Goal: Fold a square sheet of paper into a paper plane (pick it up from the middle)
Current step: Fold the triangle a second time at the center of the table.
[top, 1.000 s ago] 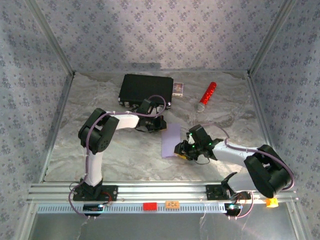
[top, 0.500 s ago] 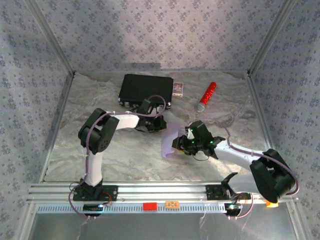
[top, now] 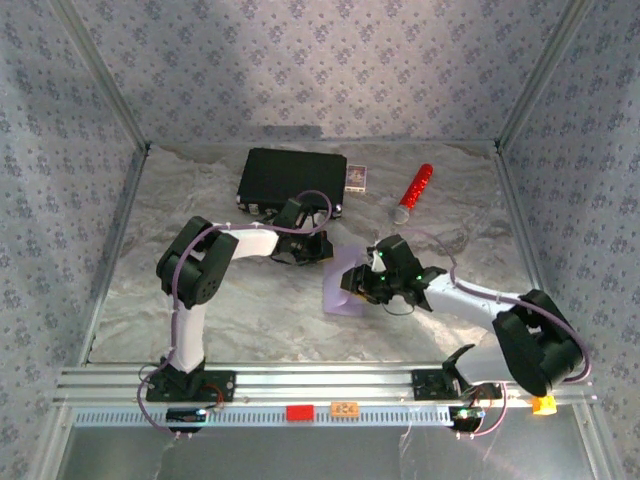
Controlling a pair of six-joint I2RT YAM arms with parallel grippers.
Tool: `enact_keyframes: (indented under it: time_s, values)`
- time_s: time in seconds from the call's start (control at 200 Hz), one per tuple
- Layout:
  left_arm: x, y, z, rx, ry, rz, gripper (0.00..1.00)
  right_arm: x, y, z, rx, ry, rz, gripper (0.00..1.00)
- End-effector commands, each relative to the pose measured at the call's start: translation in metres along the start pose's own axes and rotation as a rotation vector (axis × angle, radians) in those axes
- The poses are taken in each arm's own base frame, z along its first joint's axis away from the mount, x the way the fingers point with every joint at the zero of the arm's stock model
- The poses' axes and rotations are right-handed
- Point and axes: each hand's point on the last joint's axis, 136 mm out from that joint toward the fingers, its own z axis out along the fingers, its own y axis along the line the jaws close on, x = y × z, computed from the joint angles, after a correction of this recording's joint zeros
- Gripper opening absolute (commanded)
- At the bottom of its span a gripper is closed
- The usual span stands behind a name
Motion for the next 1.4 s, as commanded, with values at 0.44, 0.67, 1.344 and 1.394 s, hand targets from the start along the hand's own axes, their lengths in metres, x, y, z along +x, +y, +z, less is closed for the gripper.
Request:
enact_keyframes:
  time_s: [0.44, 0.67, 1.344, 1.394]
  values:
    - [0.029, 0.027, 0.007, -0.101, 0.082, -0.056, 0.04, -0.034, 0.003, 0.007, -0.128, -0.026, -0.018, 0.47]
    - [0.027, 0.018, 0.004, -0.078, 0.073, -0.045, 0.06, -0.03, -0.017, 0.014, -0.096, -0.002, 0.024, 0.36]
    - [0.01, -0.053, -0.067, 0.017, -0.099, 0.135, 0.36, -0.026, -0.051, 0.028, 0.047, -0.02, 0.056, 0.09]
    - [0.012, -0.052, -0.071, 0.01, -0.11, 0.142, 0.36, -0.028, -0.049, 0.028, 0.043, -0.025, 0.054, 0.11]
